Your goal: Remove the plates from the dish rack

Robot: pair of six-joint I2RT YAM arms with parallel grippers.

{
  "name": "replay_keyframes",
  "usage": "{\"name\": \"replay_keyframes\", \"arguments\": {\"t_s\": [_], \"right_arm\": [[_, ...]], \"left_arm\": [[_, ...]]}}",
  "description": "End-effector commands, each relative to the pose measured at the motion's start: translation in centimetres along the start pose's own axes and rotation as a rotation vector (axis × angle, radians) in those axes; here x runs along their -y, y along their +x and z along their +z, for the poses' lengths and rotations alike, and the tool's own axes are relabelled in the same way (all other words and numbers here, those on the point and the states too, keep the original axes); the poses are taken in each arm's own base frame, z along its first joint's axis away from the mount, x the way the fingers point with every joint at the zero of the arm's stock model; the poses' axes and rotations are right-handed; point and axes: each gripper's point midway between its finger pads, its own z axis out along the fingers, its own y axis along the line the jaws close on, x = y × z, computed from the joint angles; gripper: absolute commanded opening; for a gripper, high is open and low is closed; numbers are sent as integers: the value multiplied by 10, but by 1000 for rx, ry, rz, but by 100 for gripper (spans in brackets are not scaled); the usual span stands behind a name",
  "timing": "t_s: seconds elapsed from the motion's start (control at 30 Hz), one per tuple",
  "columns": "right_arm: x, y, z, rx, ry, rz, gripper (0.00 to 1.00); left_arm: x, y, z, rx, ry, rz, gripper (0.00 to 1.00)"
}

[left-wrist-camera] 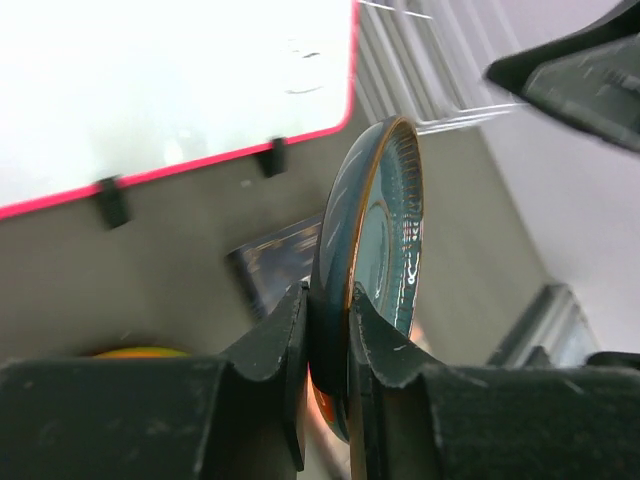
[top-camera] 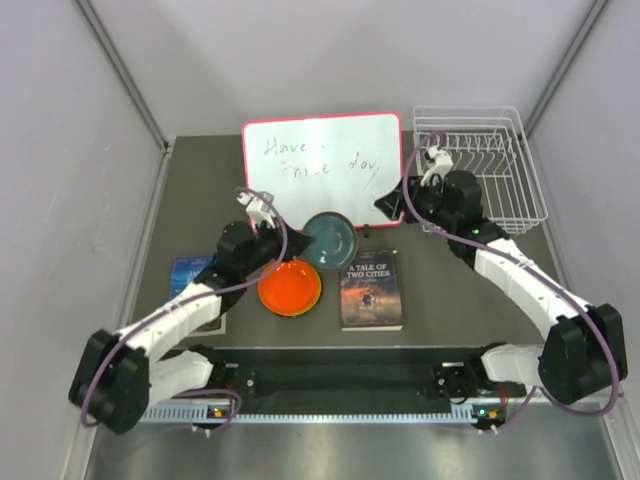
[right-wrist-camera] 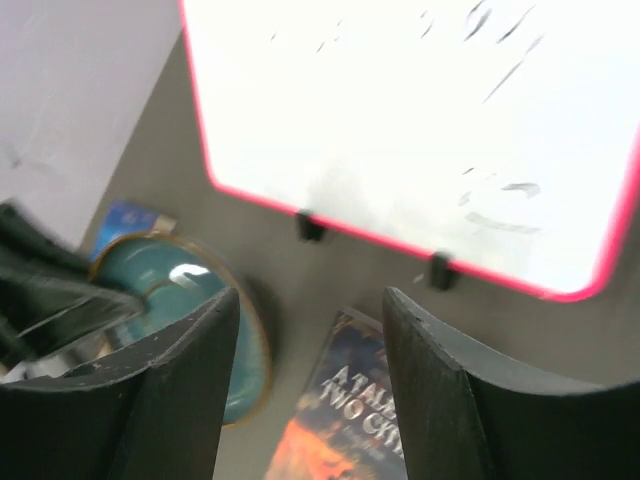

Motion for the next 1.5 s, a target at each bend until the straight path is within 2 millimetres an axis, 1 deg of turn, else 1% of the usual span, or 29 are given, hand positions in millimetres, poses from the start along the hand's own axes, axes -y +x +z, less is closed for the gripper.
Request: {"name": "replay_keyframes", "arguments": {"t_s": [0.0, 0.03, 0.07, 0.1, 0.13, 0.17, 0.2, 0.23, 0.3, 0.33, 0.43, 0.47, 0.57, 0.73, 0.9, 1.1, 1.13, 1.23, 1.27, 1.37, 1.47], "right_arm": [[30, -43, -22, 91, 143, -113, 60], [34, -46, -24, 98, 153, -112, 60], [40, -47, -25, 100, 165, -114, 60], [47, -51, -28, 108, 182, -106, 60], [50, -51, -28, 106, 181, -102, 60], [54, -51, -29, 105, 187, -101, 60], [59, -53, -31, 111, 198, -94, 61], [60, -51, -31, 107, 195, -92, 61], [64, -50, -31, 107, 198, -84, 60], [66, -47, -30, 100, 199, -85, 61], [68, -43, -29, 93, 193, -69, 61], [68, -38, -28, 83, 189, -57, 61], [65, -36, -22, 83, 159, -47, 61], [67, -32, -19, 72, 152, -35, 60], [68, -33, -18, 70, 156, -38, 60], [71, -30, -15, 63, 159, -30, 60], [72, -29, -14, 63, 159, -27, 60], [73, -28, -14, 68, 162, -20, 61], [74, -27, -13, 63, 162, -21, 60], [74, -25, -13, 60, 165, -19, 60], [77, -23, -14, 59, 175, -19, 60]], "left_arm": [[-24, -9, -38, 80, -179, 61, 0], [-31, -2, -44, 73, -207, 46, 0], [-33, 1, -48, 76, -218, 40, 0], [-31, -1, -55, 95, -218, 38, 0], [-40, 9, -61, 81, -253, 20, 0], [-43, 12, -64, 79, -265, 11, 0], [-41, 10, -69, 97, -263, 10, 0], [-49, 17, -73, 90, -290, -3, 0], [-51, 18, -78, 105, -299, 2, 0], [-61, 22, -82, 112, -344, -6, 0], [-68, 21, -90, 139, -381, -3, 0], [-68, 18, -92, 154, -384, 0, 0], [-75, 16, -101, 171, -437, 5, 0], [-82, 19, -104, 165, -473, 3, 0], [-86, 32, -101, 126, -473, -37, 0], [-84, 43, -99, 99, -450, -91, 0], [-83, 45, -99, 93, -445, -96, 3], [-83, 47, -100, 88, -446, -98, 3], [-84, 47, -101, 91, -450, -103, 7], [-88, 52, -104, 75, -474, -114, 11], [-90, 57, -104, 65, -479, -121, 20]]}}
